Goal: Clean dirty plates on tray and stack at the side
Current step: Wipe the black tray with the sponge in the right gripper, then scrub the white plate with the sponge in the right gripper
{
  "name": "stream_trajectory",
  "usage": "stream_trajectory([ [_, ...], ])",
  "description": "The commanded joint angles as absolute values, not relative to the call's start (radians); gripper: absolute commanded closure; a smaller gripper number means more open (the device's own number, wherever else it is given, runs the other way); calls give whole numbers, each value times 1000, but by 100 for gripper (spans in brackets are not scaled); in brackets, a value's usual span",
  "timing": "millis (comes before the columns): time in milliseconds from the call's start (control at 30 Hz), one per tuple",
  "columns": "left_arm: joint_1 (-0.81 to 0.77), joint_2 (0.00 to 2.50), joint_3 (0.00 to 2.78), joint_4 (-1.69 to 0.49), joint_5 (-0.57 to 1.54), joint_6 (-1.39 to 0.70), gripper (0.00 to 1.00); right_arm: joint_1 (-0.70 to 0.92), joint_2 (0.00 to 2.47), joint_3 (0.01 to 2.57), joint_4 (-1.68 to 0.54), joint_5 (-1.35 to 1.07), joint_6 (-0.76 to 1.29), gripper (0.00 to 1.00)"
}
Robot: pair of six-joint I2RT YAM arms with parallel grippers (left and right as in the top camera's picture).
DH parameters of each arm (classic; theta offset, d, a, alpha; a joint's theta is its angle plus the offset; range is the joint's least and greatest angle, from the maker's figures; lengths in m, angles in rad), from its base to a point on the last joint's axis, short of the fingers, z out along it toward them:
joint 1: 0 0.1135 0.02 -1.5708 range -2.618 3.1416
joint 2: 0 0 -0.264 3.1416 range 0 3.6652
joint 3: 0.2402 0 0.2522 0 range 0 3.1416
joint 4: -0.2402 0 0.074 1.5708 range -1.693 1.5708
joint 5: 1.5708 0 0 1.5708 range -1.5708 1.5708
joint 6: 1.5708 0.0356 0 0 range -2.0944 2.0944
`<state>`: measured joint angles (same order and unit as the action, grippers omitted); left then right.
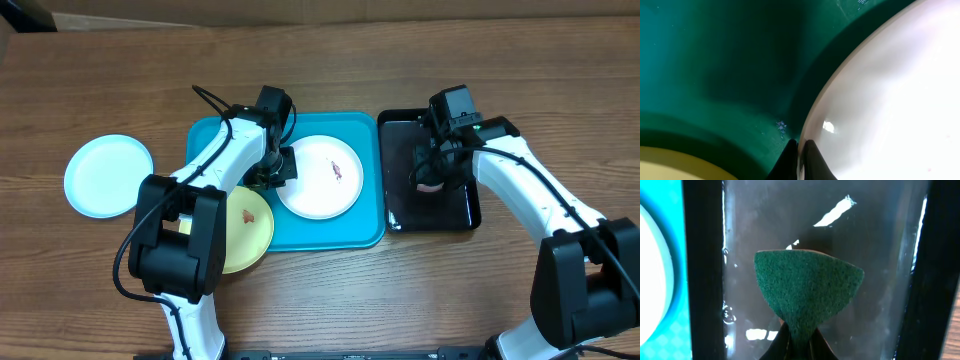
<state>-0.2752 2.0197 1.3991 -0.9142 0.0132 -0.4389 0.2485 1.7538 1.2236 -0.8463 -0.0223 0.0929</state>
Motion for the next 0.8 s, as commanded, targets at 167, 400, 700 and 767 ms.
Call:
stream_trajectory([
  [167,-282,2034,1394,-904,12,-443,96,263,1737,1478,-1005,-36,78,96],
  [400,-282,2035,1394,-892,27,-443,96,333,1742,1515,-975,-179,80,96],
  [700,-282,2034,1394,-892,26,-443,96,487,1813,1498,-859,-115,82,96],
  [767,-282,2034,1394,-893,27,-443,96,520,1843,1498,-838,-52,82,96],
])
